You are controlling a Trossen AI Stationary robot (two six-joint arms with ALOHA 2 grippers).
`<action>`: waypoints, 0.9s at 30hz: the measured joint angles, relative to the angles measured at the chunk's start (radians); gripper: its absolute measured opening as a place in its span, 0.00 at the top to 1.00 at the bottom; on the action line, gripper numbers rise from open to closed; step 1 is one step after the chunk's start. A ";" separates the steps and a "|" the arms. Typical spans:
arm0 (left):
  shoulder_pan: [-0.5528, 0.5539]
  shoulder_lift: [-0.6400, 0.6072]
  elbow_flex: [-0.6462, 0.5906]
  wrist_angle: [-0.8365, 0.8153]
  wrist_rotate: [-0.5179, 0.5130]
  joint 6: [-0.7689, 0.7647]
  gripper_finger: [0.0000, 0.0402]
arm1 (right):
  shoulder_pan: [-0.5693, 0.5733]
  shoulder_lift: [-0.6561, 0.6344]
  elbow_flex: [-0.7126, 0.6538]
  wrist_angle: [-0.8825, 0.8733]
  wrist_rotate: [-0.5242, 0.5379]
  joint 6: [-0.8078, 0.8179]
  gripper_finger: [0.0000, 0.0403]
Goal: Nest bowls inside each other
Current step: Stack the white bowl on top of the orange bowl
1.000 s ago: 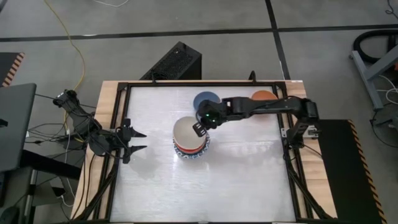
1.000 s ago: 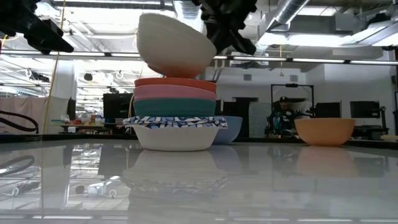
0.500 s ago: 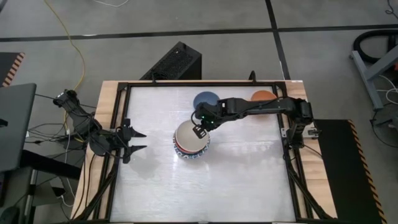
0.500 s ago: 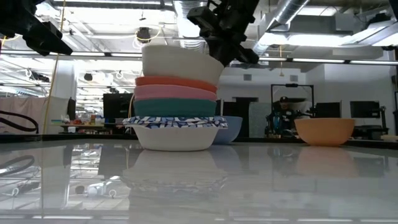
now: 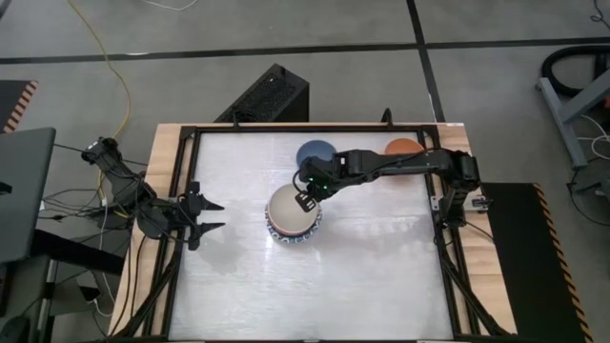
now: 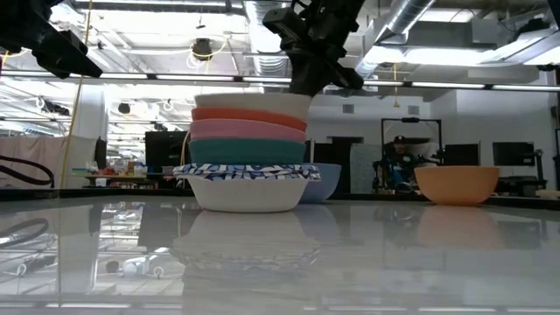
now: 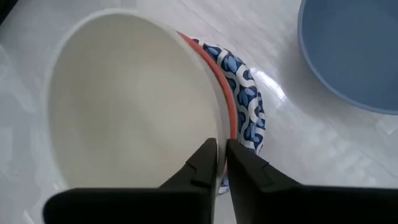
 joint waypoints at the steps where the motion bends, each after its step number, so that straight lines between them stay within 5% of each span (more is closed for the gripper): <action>1: 0.000 0.000 0.000 0.000 0.000 0.000 0.48 | 0.000 0.000 0.000 0.000 0.000 0.000 0.85; 10: 0.000 0.000 0.000 0.000 0.000 0.000 0.48 | -0.001 0.000 0.000 0.000 0.034 -0.035 0.81; 16: 0.000 0.000 0.000 0.000 0.000 0.000 0.48 | -0.020 0.000 0.000 0.014 0.148 -0.057 0.81; 27: 0.000 0.000 0.000 0.000 0.002 -0.003 0.48 | -0.010 -0.001 -0.026 0.345 0.230 -0.185 0.81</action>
